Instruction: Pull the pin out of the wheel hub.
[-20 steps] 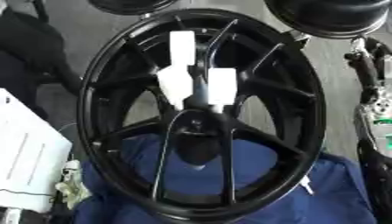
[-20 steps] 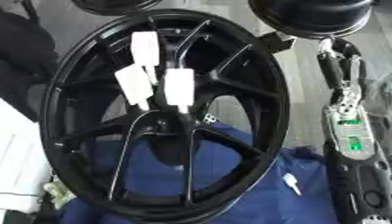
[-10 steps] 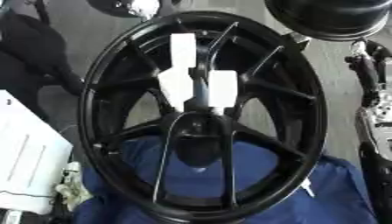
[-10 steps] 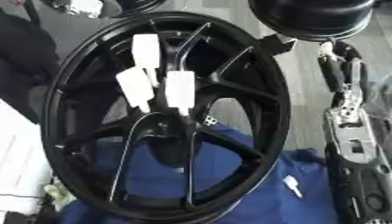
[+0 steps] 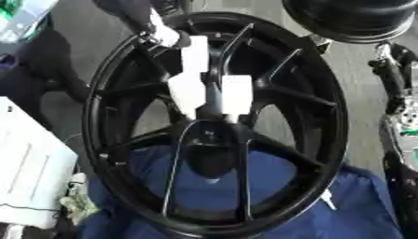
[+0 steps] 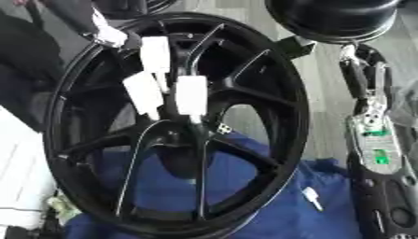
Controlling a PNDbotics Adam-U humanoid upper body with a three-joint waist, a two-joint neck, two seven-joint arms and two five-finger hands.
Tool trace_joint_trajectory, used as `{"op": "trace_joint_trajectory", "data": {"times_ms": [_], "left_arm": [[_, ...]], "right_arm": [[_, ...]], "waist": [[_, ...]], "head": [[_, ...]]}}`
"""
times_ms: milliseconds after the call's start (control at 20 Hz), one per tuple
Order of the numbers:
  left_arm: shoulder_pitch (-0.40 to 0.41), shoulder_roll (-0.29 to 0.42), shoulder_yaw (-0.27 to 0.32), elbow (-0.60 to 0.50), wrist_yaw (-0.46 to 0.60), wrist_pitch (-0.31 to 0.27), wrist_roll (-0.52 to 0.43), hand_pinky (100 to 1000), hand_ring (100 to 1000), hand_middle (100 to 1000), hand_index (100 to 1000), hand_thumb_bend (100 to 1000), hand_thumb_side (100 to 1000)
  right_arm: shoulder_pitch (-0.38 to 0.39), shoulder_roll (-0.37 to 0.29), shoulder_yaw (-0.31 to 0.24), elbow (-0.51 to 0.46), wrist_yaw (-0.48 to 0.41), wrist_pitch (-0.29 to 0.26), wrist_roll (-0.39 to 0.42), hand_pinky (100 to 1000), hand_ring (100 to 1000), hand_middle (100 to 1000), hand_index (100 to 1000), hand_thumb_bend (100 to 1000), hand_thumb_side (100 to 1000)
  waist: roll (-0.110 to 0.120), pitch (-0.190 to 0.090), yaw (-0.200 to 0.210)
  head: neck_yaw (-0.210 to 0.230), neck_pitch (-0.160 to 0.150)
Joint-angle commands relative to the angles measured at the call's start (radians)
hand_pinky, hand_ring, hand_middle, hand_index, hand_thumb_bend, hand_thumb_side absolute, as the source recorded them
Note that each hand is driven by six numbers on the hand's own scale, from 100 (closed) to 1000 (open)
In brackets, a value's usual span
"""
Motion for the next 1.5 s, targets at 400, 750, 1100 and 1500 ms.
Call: {"op": "trace_joint_trajectory", "data": {"times_ms": [400,750,1100,1500], "left_arm": [[-0.037,-0.017,-0.004,0.052,0.011,-0.004,0.001,780,744,721,790,359,596],[-0.039,-0.029,-0.005,0.071,0.019,-0.008,0.001,787,759,739,804,361,608],[-0.041,-0.033,-0.003,0.078,0.012,-0.011,0.001,807,785,774,833,406,575],[-0.041,-0.048,-0.007,0.103,0.007,-0.011,0.001,808,789,779,836,419,575]], "right_arm": [[-0.013,-0.026,0.003,-0.005,0.004,0.002,-0.002,783,687,693,771,100,606],[-0.014,-0.025,0.004,-0.005,0.004,0.001,-0.003,784,686,692,771,100,605],[-0.013,-0.025,0.006,-0.005,0.002,0.002,-0.007,783,683,689,768,100,609],[-0.015,-0.023,0.007,-0.004,0.001,0.004,-0.009,783,682,689,766,100,613]], "waist": [[0.002,-0.032,0.000],[0.001,-0.031,-0.002],[0.000,-0.030,-0.001],[-0.001,-0.029,-0.004]], "head": [[0.006,-0.002],[0.011,-0.001],[0.012,-0.001],[0.014,-0.002]]}}
